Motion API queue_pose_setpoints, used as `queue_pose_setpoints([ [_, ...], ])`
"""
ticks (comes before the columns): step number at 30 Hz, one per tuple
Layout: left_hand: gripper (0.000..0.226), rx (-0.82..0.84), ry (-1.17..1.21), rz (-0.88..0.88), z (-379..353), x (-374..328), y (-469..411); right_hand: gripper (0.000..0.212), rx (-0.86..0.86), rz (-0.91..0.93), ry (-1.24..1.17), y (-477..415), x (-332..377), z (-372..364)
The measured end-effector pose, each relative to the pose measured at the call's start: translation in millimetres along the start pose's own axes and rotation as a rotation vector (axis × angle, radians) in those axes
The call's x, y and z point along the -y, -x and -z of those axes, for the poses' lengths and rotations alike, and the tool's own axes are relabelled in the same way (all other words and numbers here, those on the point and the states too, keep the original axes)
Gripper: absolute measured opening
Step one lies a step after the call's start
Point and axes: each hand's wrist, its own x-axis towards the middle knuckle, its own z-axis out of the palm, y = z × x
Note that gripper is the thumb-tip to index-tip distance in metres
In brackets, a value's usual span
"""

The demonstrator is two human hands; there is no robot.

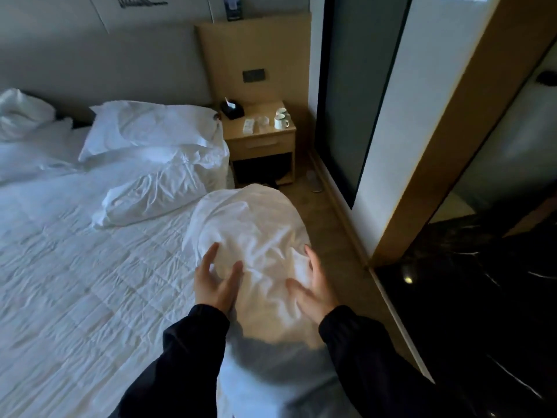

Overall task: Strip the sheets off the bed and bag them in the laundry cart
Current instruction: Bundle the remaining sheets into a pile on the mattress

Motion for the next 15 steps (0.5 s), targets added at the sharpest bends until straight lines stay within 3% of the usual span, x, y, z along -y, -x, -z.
queue_pose_setpoints([
  [10, 0.079, -0.251, -0.038, 0.003, -84, -28, -139, 0.077, 0.175, 0.028, 0.032, -209, 21, 32],
  [15, 0.094, -0.416, 0.068, 0.037, -110, -31, -222, 0.078, 0.321, 0.077, 0.009, -321, 33, 24],
])
